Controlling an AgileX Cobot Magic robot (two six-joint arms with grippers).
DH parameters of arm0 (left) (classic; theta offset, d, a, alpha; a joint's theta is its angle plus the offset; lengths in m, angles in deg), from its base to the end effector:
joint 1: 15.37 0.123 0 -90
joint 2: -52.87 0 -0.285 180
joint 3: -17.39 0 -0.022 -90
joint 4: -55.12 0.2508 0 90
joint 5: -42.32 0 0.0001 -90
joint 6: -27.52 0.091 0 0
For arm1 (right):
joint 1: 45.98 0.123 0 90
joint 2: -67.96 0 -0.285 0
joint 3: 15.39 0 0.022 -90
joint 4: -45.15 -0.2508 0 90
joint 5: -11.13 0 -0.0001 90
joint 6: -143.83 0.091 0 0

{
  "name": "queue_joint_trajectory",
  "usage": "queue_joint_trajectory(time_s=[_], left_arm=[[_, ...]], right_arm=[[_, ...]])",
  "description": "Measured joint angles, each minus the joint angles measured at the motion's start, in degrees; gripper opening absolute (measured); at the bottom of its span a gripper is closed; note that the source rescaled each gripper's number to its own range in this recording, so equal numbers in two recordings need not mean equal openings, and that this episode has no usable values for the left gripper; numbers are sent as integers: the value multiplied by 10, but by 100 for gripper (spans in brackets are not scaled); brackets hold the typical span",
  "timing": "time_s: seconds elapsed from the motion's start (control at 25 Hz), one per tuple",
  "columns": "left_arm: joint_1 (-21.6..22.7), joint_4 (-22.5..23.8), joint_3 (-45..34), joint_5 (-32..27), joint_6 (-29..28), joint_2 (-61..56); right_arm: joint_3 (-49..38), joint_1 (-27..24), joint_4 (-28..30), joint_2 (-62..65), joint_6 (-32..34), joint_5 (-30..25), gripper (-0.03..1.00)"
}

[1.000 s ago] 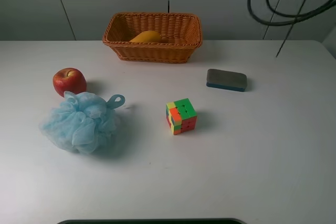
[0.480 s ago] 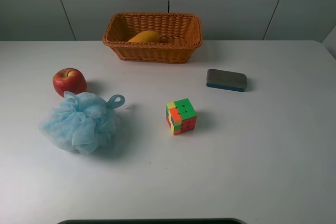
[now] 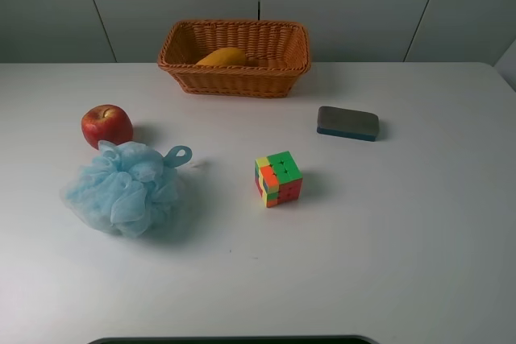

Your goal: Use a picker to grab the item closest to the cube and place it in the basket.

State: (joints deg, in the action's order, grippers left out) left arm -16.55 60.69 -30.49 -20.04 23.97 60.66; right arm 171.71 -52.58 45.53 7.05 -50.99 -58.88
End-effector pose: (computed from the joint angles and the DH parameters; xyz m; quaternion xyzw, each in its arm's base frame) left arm -0.0074 0.0080 0.2787 -0.0205 0.8560 0.0272 0.5158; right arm 0.1255 -0.0151 0.4872 -0.0628 0.8800 -0.0907 0.4620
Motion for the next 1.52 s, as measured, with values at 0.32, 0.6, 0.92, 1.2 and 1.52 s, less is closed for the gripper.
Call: queue_joint_trajectory(time_s=[0.32, 0.6, 0.92, 1.2, 1.52], left_arm=[[0, 0, 0, 0, 0, 0], [0, 0, 0, 0, 0, 0], [0, 0, 0, 0, 0, 0], [0, 0, 0, 0, 0, 0], [0, 0, 0, 0, 0, 0]], right_arm=[[-215, -2, -28, 207, 2, -2, 100], [-415, -2, -56, 409, 8, 43, 100], [-538, -2, -54, 529, 53, 47, 100], [-549, -2, -40, 530, 80, 68, 100], [-549, -2, -30, 532, 96, 71, 100]])
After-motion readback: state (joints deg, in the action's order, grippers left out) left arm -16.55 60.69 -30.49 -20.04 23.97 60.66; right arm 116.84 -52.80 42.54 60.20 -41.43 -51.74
